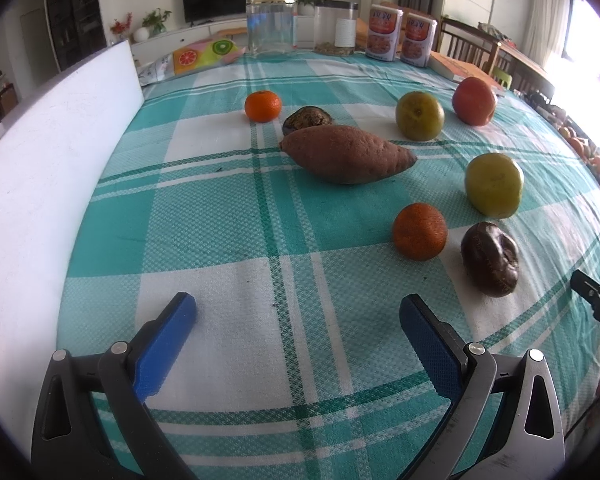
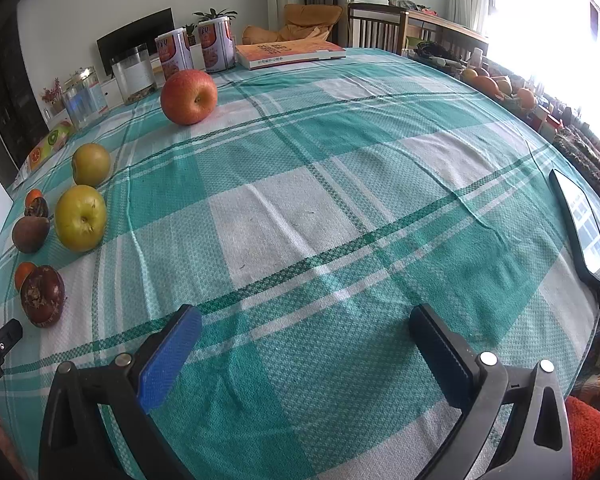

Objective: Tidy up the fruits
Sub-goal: 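Move both grippers back over the fruits on the tablecloth, then grasp a tangerine with the left gripper while the right gripper grasps another dark fruit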

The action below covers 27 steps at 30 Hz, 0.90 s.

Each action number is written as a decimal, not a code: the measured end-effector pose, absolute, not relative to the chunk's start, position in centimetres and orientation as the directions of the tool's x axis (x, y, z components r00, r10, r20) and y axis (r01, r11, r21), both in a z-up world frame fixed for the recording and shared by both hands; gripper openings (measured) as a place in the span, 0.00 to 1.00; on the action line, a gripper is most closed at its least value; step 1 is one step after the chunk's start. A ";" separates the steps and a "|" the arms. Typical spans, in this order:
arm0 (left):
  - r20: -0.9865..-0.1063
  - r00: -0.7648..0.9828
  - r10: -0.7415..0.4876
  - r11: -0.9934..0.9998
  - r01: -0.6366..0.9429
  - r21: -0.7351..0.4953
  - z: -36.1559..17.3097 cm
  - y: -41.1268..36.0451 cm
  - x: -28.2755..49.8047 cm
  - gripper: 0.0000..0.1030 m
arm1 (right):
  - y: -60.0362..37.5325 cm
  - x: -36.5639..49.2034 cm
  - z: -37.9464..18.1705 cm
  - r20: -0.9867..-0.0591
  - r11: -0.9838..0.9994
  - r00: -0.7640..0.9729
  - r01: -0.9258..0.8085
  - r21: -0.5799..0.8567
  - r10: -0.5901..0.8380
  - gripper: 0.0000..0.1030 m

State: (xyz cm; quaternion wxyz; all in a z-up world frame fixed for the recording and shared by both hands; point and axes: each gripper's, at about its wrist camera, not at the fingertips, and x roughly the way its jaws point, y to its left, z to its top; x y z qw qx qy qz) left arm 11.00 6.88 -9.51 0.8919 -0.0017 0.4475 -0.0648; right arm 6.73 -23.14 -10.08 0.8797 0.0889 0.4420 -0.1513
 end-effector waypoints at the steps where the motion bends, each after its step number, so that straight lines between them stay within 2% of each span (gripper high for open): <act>1: -0.796 0.583 -0.161 0.986 0.132 -0.103 -9.2 7.0 11.1 0.98 | -23.1 6.7 -10.1 -0.804 0.939 0.565 0.344 0.024 -0.186 1.00; 3: -0.787 0.570 -0.237 0.971 0.157 -0.179 -8.6 7.0 11.4 0.98 | -23.1 6.7 -10.1 -0.804 0.939 0.565 0.344 0.024 -0.187 1.00; 6: -0.770 0.577 -0.272 0.962 0.158 -0.222 -7.6 6.7 12.2 0.98 | -23.1 6.7 -10.1 -0.804 0.939 0.563 0.344 0.021 -0.189 1.00; 16: -0.804 0.563 -0.191 0.980 0.058 -0.192 -8.8 5.4 16.0 0.99 | -23.1 6.7 -10.1 -0.804 0.939 0.564 0.344 0.021 -0.188 1.00; 22: -0.797 0.572 -0.190 0.981 0.089 -0.170 -8.6 5.8 15.1 0.99 | -23.0 6.7 -10.1 -0.805 0.939 0.563 0.344 0.020 -0.189 1.00; 27: -0.816 0.559 -0.147 0.988 0.043 -0.148 -8.1 8.5 13.6 0.98 | -23.0 6.7 -10.1 -0.805 0.939 0.563 0.344 0.020 -0.189 1.00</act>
